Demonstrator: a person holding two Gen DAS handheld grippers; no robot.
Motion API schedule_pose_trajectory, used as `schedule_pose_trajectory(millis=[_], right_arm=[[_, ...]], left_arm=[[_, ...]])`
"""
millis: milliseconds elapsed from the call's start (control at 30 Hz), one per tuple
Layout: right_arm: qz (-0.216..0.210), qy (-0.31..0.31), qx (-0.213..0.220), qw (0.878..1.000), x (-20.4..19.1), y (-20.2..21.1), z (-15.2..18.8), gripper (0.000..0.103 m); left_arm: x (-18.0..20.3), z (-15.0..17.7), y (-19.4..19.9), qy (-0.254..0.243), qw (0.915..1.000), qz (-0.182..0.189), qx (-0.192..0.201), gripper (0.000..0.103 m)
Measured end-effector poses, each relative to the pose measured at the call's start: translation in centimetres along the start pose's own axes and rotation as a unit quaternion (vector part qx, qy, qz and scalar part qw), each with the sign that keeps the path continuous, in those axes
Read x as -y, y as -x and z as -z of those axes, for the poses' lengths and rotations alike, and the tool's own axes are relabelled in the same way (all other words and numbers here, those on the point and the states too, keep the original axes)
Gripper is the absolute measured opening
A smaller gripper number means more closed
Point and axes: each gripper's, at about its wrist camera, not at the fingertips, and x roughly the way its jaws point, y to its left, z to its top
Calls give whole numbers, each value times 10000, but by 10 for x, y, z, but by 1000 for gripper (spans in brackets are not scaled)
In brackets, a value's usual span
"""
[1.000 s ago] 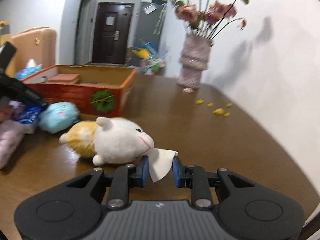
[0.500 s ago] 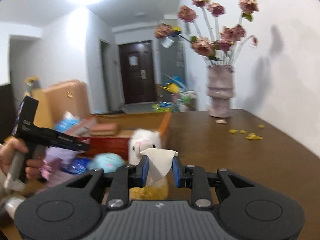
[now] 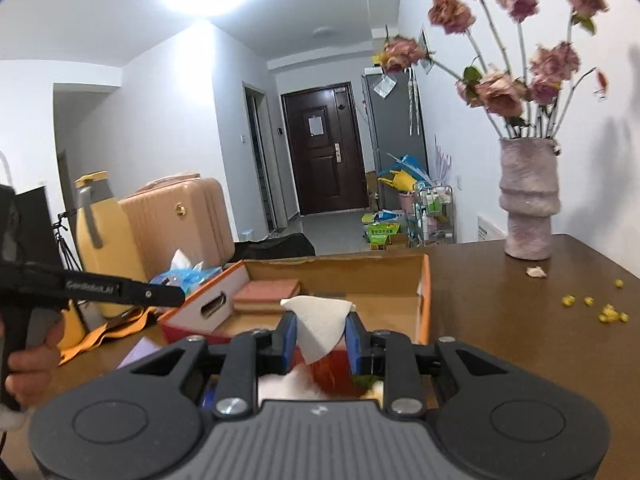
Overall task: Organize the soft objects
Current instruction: 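Carry the snack packet and white cloth into the red box and release both, then withdraw both grippers from the box toward the table items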
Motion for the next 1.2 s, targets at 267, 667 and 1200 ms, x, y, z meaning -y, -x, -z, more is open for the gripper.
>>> schedule_pose_trajectory(millis=[267, 667, 1200], right_arm=[[266, -161, -803, 9963, 24, -134, -68, 25], [1506, 962, -2339, 9557, 39, -303, -67, 51], [1270, 880, -1492, 9767, 35, -205, -134, 76]], left_arm=[[-15, -71, -121, -210, 9977, -102, -631, 37], [-41, -72, -257, -282, 9895, -536, -1313, 57], [-51, -118, -121, -514, 9936, -780, -640, 77]])
